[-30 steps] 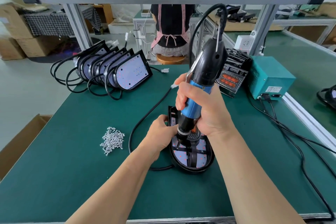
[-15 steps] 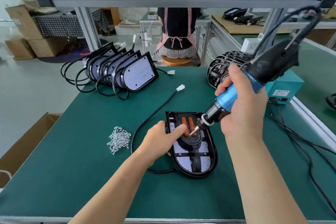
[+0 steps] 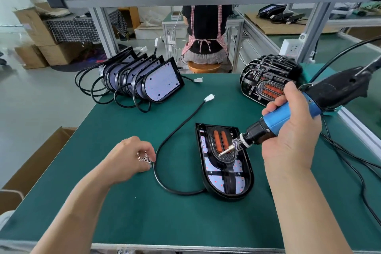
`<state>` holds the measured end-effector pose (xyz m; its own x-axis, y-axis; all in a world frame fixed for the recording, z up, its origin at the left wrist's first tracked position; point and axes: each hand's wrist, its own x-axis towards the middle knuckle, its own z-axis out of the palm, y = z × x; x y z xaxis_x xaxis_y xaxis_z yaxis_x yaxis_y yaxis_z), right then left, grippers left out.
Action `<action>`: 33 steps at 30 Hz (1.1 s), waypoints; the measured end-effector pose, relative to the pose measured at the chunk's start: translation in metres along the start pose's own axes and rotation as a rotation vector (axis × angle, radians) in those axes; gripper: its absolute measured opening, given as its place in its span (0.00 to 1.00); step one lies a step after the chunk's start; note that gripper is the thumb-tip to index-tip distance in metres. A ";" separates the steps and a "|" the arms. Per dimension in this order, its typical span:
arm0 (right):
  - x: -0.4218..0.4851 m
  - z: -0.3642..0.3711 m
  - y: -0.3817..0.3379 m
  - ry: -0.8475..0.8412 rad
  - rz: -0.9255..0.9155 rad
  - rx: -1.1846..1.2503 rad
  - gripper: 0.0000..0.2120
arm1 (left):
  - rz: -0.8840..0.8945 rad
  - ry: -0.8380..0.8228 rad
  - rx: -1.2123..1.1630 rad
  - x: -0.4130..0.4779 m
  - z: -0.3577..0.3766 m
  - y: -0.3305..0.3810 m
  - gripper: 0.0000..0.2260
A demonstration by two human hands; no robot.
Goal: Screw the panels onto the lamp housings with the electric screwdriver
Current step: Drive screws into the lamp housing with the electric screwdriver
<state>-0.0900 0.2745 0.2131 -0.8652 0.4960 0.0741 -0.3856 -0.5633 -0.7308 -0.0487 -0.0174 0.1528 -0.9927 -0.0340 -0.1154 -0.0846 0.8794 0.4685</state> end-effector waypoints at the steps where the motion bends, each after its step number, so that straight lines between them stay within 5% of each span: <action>1: -0.001 0.001 0.000 0.000 0.003 0.001 0.10 | 0.020 0.004 0.021 0.000 0.003 0.002 0.08; 18: -0.007 -0.001 -0.005 -0.006 0.009 0.006 0.09 | 0.032 0.145 -0.049 -0.004 0.012 -0.007 0.13; 23: -0.008 0.001 -0.007 0.006 0.025 0.028 0.09 | 0.063 0.295 -0.288 -0.008 0.005 0.016 0.09; 33: -0.017 0.010 -0.017 -0.008 0.053 0.079 0.10 | 0.097 0.161 -0.975 -0.017 0.011 0.079 0.10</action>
<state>-0.0715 0.2690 0.2310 -0.8875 0.4589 0.0420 -0.3628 -0.6395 -0.6778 -0.0372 0.0580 0.1821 -0.9927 -0.1103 0.0485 0.0364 0.1088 0.9934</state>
